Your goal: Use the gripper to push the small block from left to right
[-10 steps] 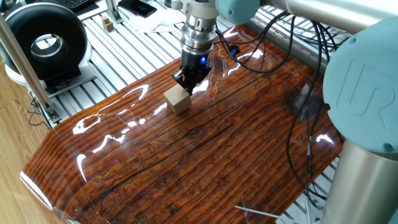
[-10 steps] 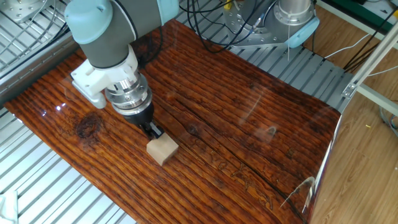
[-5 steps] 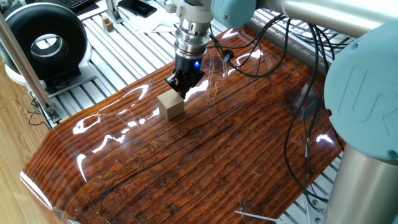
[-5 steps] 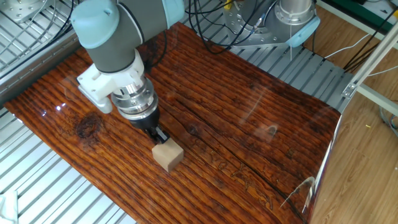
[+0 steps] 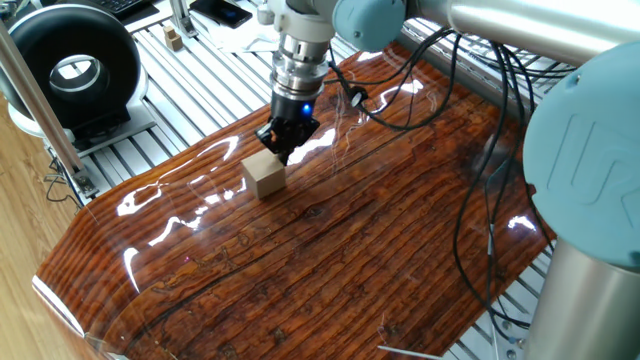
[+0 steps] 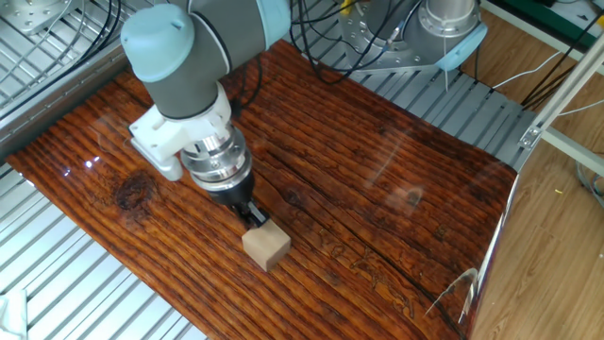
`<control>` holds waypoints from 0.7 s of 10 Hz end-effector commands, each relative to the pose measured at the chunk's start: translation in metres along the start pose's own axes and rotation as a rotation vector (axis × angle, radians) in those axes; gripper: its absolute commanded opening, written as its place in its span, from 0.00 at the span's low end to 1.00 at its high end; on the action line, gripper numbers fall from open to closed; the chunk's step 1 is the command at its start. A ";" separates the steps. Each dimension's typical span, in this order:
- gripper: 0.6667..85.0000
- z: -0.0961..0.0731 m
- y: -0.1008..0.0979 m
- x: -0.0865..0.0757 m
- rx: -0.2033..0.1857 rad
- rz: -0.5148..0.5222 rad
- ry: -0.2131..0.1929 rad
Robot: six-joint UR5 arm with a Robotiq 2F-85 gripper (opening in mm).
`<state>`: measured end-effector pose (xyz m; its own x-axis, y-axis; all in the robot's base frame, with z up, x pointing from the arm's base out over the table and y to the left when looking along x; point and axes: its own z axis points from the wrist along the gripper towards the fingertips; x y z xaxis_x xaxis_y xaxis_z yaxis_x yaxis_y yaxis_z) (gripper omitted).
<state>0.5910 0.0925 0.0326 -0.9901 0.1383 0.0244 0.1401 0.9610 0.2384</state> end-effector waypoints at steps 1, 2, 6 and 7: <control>0.00 0.005 0.021 0.000 -0.032 0.003 -0.007; 0.00 0.006 0.025 0.002 -0.045 -0.004 -0.002; 0.00 0.006 0.043 0.005 -0.100 -0.011 0.007; 0.00 0.006 0.049 0.006 -0.121 -0.011 0.010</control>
<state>0.5906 0.1272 0.0336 -0.9922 0.1218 0.0261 0.1240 0.9440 0.3058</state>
